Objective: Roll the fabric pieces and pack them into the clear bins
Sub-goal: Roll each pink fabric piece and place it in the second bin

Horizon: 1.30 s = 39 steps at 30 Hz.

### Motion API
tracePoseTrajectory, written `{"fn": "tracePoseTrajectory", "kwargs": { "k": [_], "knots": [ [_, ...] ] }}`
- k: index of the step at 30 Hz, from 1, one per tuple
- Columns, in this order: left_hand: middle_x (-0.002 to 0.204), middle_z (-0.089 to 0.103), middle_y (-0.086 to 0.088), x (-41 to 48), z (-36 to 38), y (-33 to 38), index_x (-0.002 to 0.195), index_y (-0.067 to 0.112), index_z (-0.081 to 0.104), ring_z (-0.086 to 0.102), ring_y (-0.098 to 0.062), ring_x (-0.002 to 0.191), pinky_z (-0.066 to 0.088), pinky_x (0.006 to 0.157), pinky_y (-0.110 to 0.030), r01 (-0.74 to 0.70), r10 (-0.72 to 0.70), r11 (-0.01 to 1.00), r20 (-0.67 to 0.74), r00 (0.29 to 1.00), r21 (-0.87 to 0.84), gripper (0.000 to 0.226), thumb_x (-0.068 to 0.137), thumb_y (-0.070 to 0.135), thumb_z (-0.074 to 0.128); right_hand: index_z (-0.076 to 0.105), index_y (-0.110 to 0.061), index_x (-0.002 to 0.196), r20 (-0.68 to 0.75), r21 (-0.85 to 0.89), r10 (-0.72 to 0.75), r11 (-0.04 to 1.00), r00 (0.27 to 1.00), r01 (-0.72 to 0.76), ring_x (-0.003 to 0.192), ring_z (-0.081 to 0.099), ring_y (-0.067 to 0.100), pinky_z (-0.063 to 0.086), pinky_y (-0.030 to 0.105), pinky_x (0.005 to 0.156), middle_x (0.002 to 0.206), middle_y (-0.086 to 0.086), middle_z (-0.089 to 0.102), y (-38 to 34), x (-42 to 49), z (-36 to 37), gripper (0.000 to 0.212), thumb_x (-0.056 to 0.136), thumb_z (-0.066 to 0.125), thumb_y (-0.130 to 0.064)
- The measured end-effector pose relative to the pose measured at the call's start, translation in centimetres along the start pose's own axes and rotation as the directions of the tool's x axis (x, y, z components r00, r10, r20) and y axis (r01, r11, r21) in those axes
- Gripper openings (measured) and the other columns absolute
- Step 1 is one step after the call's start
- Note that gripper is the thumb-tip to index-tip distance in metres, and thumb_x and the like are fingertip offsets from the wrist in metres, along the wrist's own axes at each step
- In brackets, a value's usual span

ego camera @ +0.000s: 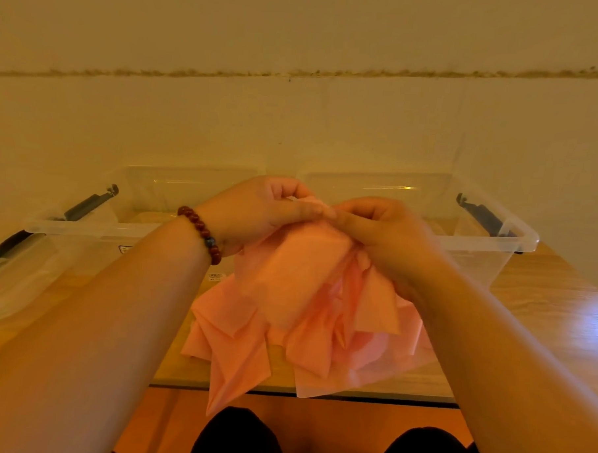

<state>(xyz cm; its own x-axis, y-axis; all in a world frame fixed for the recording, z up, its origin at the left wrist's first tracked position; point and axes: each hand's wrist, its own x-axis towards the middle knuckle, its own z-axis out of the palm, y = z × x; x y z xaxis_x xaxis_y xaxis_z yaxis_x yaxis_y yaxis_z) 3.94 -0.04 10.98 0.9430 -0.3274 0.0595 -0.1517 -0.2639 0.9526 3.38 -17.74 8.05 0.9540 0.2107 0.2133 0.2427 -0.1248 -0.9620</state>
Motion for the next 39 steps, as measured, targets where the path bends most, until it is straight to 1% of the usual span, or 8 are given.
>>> {"fn": "tracePoseTrajectory", "kwargs": {
  "k": [4,12,16,21,25,33,36,39],
  "knots": [
    [0.089,0.073,-0.007,-0.8,-1.6,-1.3,0.099,0.01,0.067,0.067,-0.013,0.076,0.054,0.059,-0.022,0.155,-0.145,0.985,0.115,0.983,-0.079,0.04,0.062,0.004,0.082,0.071,-0.023,0.062,-0.214,0.102,0.023,0.995,0.977,-0.001,0.051,0.047,0.02,0.037,0.037,0.058,0.056,0.003,0.055,0.5,0.2,-1.1,0.025,0.088,0.07,-0.024],
    [0.094,0.073,-0.004,1.1,-1.0,-1.8,0.097,0.015,0.065,0.07,-0.016,0.083,0.059,0.067,-0.03,0.102,-0.179,0.908,-0.155,0.972,-0.407,0.012,0.087,0.01,0.061,0.068,-0.01,0.074,-0.455,0.022,0.051,0.999,0.889,-0.046,0.055,0.047,0.014,0.037,0.03,0.055,0.06,0.001,0.053,0.9,0.6,-2.6,0.026,0.093,0.064,-0.028],
    [0.093,0.071,-0.004,3.6,-0.3,-1.7,0.087,0.017,0.064,0.068,-0.012,0.079,0.055,0.066,-0.026,0.099,-0.176,0.971,-0.374,0.911,-0.216,0.005,0.087,0.012,0.066,0.066,-0.022,0.074,-0.473,-0.138,0.043,0.983,0.88,-0.123,0.046,0.043,0.007,0.034,0.026,0.049,0.056,-0.007,0.051,1.6,1.4,-3.2,0.021,0.094,0.061,-0.027],
    [0.081,0.059,0.013,5.3,-0.1,-2.3,0.088,0.023,0.061,0.058,-0.007,0.075,0.048,0.063,-0.022,0.178,-0.015,0.939,-0.482,0.876,0.294,0.014,0.083,0.03,0.072,0.069,-0.02,0.107,-0.467,-0.288,0.056,0.934,0.882,-0.212,0.065,0.055,0.011,0.048,0.031,0.064,0.079,-0.004,0.062,2.3,2.0,-3.7,0.022,0.093,0.06,-0.033],
    [0.086,0.053,0.011,5.7,0.2,-3.4,0.1,0.02,0.061,0.053,-0.012,0.088,0.044,0.077,-0.027,0.235,-0.004,0.885,-0.497,0.868,0.402,0.024,0.084,0.034,0.071,0.064,-0.02,0.122,-0.455,-0.361,0.04,0.905,0.89,-0.225,0.092,0.06,0.017,0.047,0.031,0.078,0.1,-0.003,0.062,2.8,1.6,-3.5,0.034,0.092,0.063,-0.036],
    [0.092,0.055,0.02,2.1,2.9,-6.4,0.107,0.024,0.059,0.052,0.005,0.082,0.039,0.062,-0.002,0.075,0.096,0.971,-0.654,0.75,0.228,0.022,0.089,0.035,0.064,0.067,-0.02,0.116,-0.547,-0.264,-0.07,0.96,0.834,-0.093,0.098,0.051,0.006,0.036,0.022,0.08,0.106,-0.007,0.061,4.8,-0.7,-3.1,0.027,0.089,0.067,-0.026],
    [0.089,0.055,0.015,0.9,4.9,-7.3,0.102,0.023,0.054,0.054,0.002,0.078,0.038,0.053,-0.009,0.131,-0.05,0.989,-0.7,0.712,0.063,0.028,0.086,0.045,0.064,0.064,-0.022,0.118,-0.56,-0.244,-0.107,0.969,0.821,-0.04,0.101,0.05,0.005,0.036,0.018,0.079,0.109,-0.009,0.058,5.8,-1.6,-2.8,0.028,0.089,0.067,-0.022],
    [0.097,0.057,0.01,0.6,6.3,-8.3,0.106,0.023,0.052,0.059,-0.008,0.088,0.049,0.07,-0.023,0.139,-0.173,0.985,-0.647,0.743,-0.103,0.033,0.084,0.042,0.067,0.06,-0.024,0.113,-0.605,-0.248,-0.154,0.969,0.781,-0.001,0.106,0.051,0.01,0.045,0.029,0.088,0.111,-0.008,0.056,6.8,-2.5,-2.4,0.026,0.089,0.067,-0.022]
  ]
}}
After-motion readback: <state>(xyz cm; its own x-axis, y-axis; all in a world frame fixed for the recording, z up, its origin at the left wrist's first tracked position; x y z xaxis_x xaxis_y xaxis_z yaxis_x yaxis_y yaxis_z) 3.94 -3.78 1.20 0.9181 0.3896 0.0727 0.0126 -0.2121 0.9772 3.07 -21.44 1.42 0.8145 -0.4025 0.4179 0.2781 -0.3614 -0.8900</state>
